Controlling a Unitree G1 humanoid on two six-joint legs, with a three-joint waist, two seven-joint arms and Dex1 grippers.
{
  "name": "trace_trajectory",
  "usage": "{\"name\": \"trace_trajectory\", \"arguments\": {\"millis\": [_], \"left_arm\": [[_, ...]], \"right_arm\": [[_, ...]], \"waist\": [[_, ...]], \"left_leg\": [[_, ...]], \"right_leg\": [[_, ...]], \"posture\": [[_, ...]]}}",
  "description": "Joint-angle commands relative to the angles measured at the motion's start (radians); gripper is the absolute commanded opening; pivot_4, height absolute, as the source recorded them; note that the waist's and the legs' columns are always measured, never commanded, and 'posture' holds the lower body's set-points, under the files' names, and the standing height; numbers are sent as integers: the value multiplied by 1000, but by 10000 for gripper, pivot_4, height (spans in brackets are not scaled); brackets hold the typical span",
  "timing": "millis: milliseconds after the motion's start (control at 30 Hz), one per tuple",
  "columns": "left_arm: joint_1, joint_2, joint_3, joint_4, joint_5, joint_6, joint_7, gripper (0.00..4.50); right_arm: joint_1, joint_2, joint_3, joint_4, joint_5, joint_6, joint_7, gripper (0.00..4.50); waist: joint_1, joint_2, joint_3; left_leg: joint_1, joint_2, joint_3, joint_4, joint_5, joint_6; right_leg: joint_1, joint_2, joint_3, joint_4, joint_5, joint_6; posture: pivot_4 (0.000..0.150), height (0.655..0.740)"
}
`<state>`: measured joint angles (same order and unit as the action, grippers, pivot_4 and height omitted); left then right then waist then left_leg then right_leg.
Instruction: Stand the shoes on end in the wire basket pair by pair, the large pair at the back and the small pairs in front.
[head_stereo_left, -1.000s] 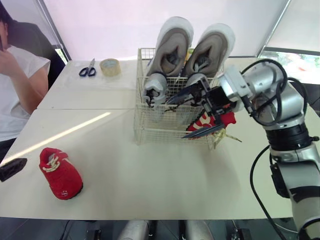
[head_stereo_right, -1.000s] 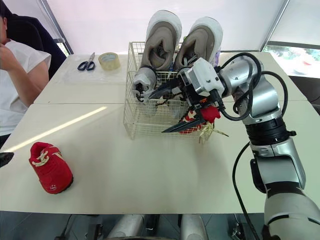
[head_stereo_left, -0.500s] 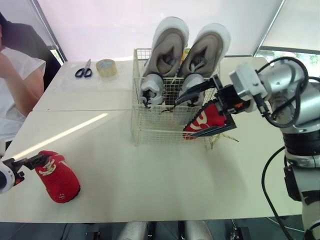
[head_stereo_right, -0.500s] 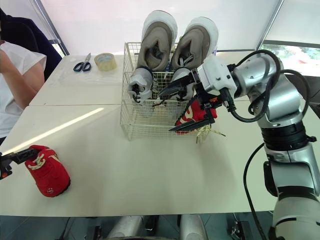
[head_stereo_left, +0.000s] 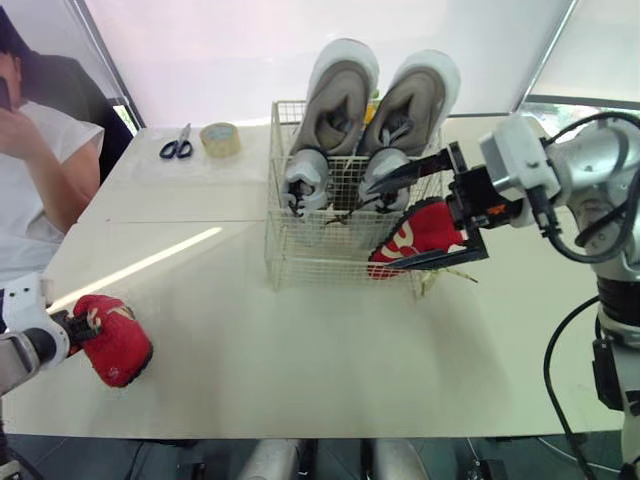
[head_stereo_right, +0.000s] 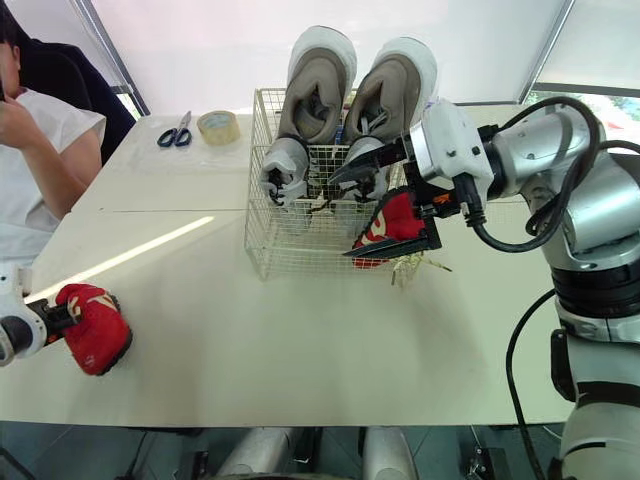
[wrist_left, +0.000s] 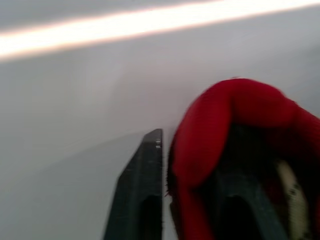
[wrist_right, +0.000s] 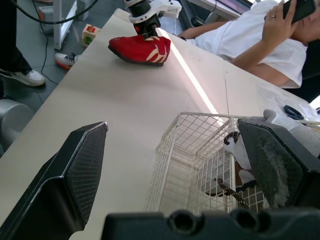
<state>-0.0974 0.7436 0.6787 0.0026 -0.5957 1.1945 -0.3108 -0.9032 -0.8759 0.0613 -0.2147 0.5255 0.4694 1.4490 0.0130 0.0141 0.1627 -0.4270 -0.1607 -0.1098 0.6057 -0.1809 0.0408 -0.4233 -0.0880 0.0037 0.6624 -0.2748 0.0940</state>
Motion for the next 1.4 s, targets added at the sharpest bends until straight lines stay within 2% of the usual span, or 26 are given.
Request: {"name": "trace_trajectory", "arguments": {"millis": [33,100,200,267,367,467,600,733,900,1233,1400], "left_arm": [[-49,-15,-9,-43,-29,-9,-20,99],[-143,-27,7,-134,-80,-74,-39,99],[-279,-60,17,-223,-138,-143,-46,99],[-381,-83,-6,-274,-161,-212,-47,99],[-507,-115,-38,-310,-215,-239,-27,99],[-612,-164,-135,-362,-241,-297,-35,99],[-616,-183,-337,-430,-107,-464,-103,99],[-614,-230,-466,-420,37,-623,-85,99],[-566,-319,-661,-398,295,-897,-54,99],[-453,-468,-806,-263,643,-1349,87,99],[-417,-534,-823,-137,760,-1526,193,99]], "right_arm": [[-5,-16,-34,-28,12,-3,-13,45000],[-8,-20,-31,-26,7,-5,-16,45000],[-12,-21,-28,-21,3,-8,-19,45000],[-15,-21,-27,-17,-1,-11,-20,45000],[-20,-23,-27,-14,-7,-14,-25,45000],[-15,-31,-34,-14,-15,-13,-36,45000],[7,-56,-58,-47,-4,13,-64,45000],[35,-83,-84,-72,9,39,-94,45000],[100,-115,-140,-140,40,94,-157,45000],[159,-145,-185,-215,83,150,-218,45000],[164,-156,-192,-233,102,173,-235,45000]], "waist": [[0,0,0],[3,-3,1],[9,-18,5],[2,-19,4],[-5,-19,4],[-5,-19,4],[0,-20,5],[1,-20,5],[2,-20,5],[6,-20,5],[28,-19,5]], "left_leg": [[0,2,1,0,0,0],[-1,3,1,1,0,0],[-8,4,0,5,0,0],[-11,4,0,9,1,-2],[-12,2,2,8,0,0],[-15,3,5,7,2,-2],[-17,3,4,7,2,-3],[-16,3,5,8,-1,2],[-16,3,4,9,-1,2],[-16,3,4,10,-1,2],[-16,3,4,11,-1,3]], "right_leg": [[1,0,-1,0,0,-1],[1,0,-3,0,1,-1],[-1,0,-8,0,1,-2],[-5,1,-9,-2,3,-2],[-3,0,-7,-10,11,10],[-2,0,-6,-12,11,11],[-3,0,-6,-14,11,11],[-1,0,-6,-14,11,11],[-1,0,-6,-13,12,10],[0,0,-7,-13,12,10],[0,0,-7,-13,12,10]], "posture": [[1500,7400],[1500,7400],[1500,7400],[1500,7400],[1500,7400],[1500,7400],[1500,7400],[1500,7400],[1500,7400],[1500,7400],[1500,7400]]}}
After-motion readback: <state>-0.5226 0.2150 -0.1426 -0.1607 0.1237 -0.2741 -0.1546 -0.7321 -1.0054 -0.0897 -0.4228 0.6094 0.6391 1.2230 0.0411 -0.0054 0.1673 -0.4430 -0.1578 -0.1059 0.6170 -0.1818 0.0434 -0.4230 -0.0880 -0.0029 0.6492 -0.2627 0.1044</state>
